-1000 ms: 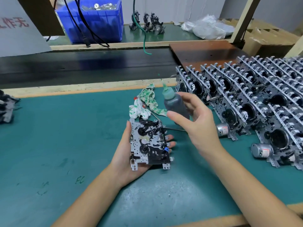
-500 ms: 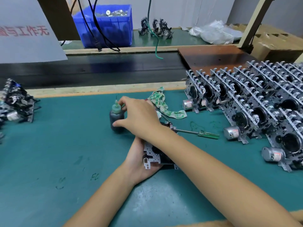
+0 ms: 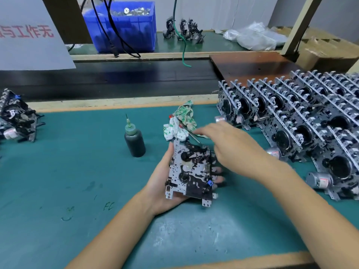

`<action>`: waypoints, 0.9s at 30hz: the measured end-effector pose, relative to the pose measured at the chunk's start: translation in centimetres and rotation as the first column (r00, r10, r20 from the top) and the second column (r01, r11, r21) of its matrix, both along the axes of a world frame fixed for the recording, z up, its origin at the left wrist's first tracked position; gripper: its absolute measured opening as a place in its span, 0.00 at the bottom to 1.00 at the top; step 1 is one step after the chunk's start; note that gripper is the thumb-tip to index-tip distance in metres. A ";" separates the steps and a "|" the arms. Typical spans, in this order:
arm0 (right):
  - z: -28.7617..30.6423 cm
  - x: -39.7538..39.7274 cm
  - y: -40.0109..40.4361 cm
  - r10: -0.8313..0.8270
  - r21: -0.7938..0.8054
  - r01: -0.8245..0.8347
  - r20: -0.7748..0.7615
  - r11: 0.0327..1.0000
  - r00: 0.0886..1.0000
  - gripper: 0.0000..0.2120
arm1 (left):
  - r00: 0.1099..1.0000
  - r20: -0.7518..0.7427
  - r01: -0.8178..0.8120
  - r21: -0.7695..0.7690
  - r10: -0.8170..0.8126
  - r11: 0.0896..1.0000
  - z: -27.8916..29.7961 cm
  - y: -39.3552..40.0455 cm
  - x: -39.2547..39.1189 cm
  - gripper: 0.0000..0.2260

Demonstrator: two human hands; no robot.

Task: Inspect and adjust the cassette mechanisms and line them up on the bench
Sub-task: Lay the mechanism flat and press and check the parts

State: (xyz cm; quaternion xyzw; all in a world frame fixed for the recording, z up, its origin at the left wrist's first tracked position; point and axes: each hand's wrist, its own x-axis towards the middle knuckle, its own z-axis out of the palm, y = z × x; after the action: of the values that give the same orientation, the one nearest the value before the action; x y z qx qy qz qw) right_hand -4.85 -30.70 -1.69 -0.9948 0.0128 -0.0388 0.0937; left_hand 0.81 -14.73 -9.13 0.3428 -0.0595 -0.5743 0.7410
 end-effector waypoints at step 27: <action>-6.2 -8.6 -0.5 0.066 -0.096 -0.036 0.335 0.995 0.940 0.23 | -0.204 0.560 -0.726 0.464 -0.803 0.508 3.3 5.2 -4.9 0.39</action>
State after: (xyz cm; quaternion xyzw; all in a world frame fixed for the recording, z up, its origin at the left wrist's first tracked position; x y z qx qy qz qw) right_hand -13.46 -31.25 -7.91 -0.9766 -0.0310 -0.2066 0.0512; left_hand -4.11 -9.50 -5.83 0.9422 -0.3305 -0.0258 0.0475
